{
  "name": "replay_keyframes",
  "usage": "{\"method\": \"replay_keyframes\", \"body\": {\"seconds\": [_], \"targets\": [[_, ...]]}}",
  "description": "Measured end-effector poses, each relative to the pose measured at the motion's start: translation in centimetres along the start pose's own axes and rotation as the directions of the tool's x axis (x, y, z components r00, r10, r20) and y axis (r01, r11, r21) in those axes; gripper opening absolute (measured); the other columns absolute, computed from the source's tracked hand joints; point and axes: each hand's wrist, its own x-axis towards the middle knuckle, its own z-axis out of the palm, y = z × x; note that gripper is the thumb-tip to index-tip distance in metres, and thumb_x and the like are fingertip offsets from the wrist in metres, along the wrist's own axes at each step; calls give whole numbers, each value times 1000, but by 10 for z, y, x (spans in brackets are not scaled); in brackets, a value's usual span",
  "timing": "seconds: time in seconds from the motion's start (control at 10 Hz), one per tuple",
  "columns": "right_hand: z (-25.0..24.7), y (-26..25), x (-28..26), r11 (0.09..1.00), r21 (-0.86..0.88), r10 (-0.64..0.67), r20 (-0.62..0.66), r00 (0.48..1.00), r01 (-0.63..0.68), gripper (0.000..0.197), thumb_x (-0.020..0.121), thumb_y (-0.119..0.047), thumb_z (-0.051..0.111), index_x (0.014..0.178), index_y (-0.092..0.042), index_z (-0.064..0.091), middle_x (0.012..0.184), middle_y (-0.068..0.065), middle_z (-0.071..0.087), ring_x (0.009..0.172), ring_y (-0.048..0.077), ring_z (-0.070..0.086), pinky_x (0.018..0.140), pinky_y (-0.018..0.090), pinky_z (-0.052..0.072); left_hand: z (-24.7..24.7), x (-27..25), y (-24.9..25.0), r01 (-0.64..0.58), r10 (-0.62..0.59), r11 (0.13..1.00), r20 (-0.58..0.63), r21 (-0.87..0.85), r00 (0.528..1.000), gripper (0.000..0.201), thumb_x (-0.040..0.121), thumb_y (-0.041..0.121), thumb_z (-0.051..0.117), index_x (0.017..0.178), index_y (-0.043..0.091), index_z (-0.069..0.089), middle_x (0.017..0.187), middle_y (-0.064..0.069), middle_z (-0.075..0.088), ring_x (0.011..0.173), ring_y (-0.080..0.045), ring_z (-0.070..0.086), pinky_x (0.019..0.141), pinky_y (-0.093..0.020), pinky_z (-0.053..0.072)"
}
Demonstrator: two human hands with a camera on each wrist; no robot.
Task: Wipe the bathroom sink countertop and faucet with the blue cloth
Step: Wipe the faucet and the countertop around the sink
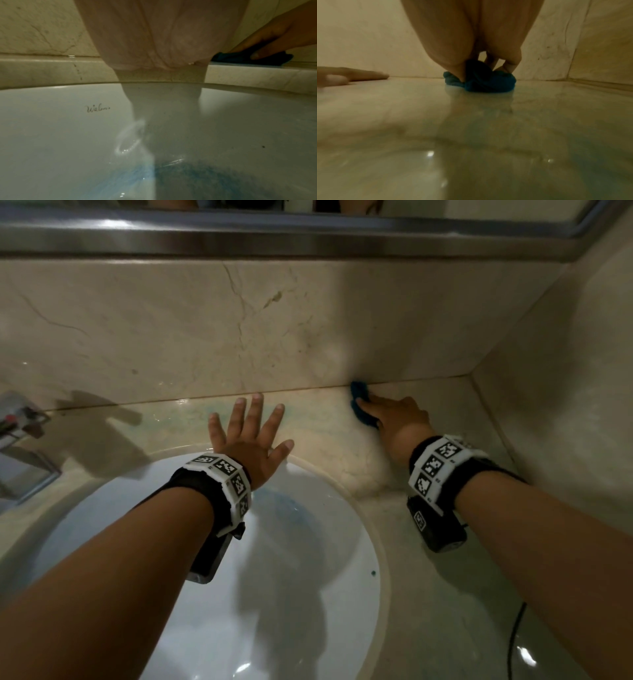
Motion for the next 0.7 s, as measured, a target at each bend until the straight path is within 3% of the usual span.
{"method": "replay_keyframes", "body": {"seconds": [0.1, 0.3, 0.4, 0.5, 0.6, 0.7], "targets": [[20, 1, -17, 980, 166, -77, -198, 977, 111, 57, 92, -8, 39, 140, -38, 35, 147, 3, 36, 132, 33, 35, 108, 48, 31, 0, 0, 0, 6, -6, 1000, -4, -2, 1000, 63, 94, 59, 16, 145, 40, -15, 155, 4, -25, 143, -21, -21, 112, -56, -9], [41, -7, -35, 946, 272, -120, -221, 968, 179, 57, 86, -3, 40, 131, -37, 50, 137, 9, 48, 124, 33, 44, 103, 44, 37, -2, -1, 2, 17, -17, 1000, 6, 16, 1000, 63, 94, 59, 15, 145, 40, -15, 154, 4, -26, 143, -21, -20, 113, -56, -9], [44, -11, -40, 890, 421, -93, -213, 973, 177, 50, 86, -2, 46, 127, -29, 56, 135, 7, 52, 123, 24, 47, 101, 31, 37, -2, -1, 3, 15, -15, 1000, 14, 25, 1000, 63, 94, 59, 14, 145, 39, -16, 154, 4, -27, 143, -21, -20, 113, -56, -8], [48, -22, -46, 488, 871, 76, -106, 991, 56, 39, 78, -5, 69, 117, -8, 64, 127, 4, 60, 109, 7, 57, 83, 13, 44, -2, -1, 3, 14, -15, 1000, 20, 28, 1000, 63, 94, 59, 13, 145, 39, -17, 154, 4, -28, 143, -21, -22, 113, -57, -9], [51, -22, -60, 882, 392, -187, -221, 957, 262, 49, 87, 4, 47, 129, -18, 54, 142, 3, 46, 130, 23, 43, 106, 35, 33, -2, -1, 3, 21, -22, 999, 41, 25, 999, 63, 94, 60, 12, 145, 38, -19, 153, 4, -31, 142, -21, -24, 112, -57, -11], [55, -19, -65, 905, 296, -258, -192, 947, 307, 53, 88, 5, 40, 132, -23, 51, 146, 0, 41, 134, 27, 37, 110, 38, 26, -3, -1, 4, 28, -29, 1000, 50, 14, 998, 64, 94, 59, 13, 145, 37, -19, 152, 4, -31, 142, -22, -25, 112, -57, -11]]}}
